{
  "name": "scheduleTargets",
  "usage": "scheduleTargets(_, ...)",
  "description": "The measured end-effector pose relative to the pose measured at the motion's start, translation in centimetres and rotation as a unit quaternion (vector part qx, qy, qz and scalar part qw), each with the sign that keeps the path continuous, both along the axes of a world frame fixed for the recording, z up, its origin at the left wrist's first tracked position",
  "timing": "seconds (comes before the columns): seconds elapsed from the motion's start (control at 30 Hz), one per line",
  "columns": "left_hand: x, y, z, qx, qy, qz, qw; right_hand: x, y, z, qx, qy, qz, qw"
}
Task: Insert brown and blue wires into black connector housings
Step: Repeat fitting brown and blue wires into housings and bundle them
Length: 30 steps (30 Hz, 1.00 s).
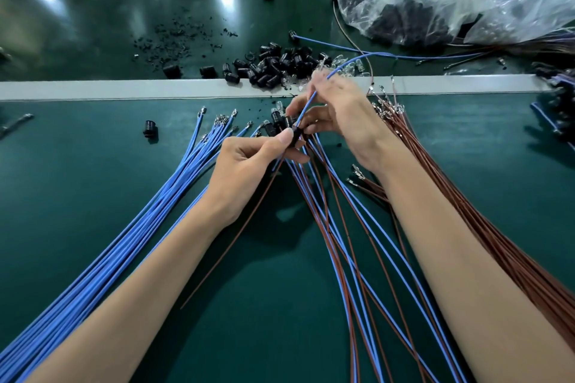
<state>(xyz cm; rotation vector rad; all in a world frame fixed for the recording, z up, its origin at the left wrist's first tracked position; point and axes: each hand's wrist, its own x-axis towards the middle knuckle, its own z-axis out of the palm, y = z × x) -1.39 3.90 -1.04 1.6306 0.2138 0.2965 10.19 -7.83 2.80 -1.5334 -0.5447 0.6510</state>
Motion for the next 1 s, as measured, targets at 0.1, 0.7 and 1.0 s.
scheduleTargets(0.1,-0.1,0.1,-0.1,-0.011,-0.001,-0.019,1.0,-0.2,0.2,-0.2,-0.056,-0.059,0.043,0.996)
scheduleTargets(0.7,-0.1,0.3,-0.3,-0.036,-0.01,-0.047,0.998,-0.4,-0.1,0.3,-0.049,-0.041,0.028,0.998)
scheduleTargets(1.0,-0.1,0.3,-0.3,-0.03,-0.003,-0.045,0.999,-0.4,0.0,0.8,0.002,0.002,-0.045,0.999)
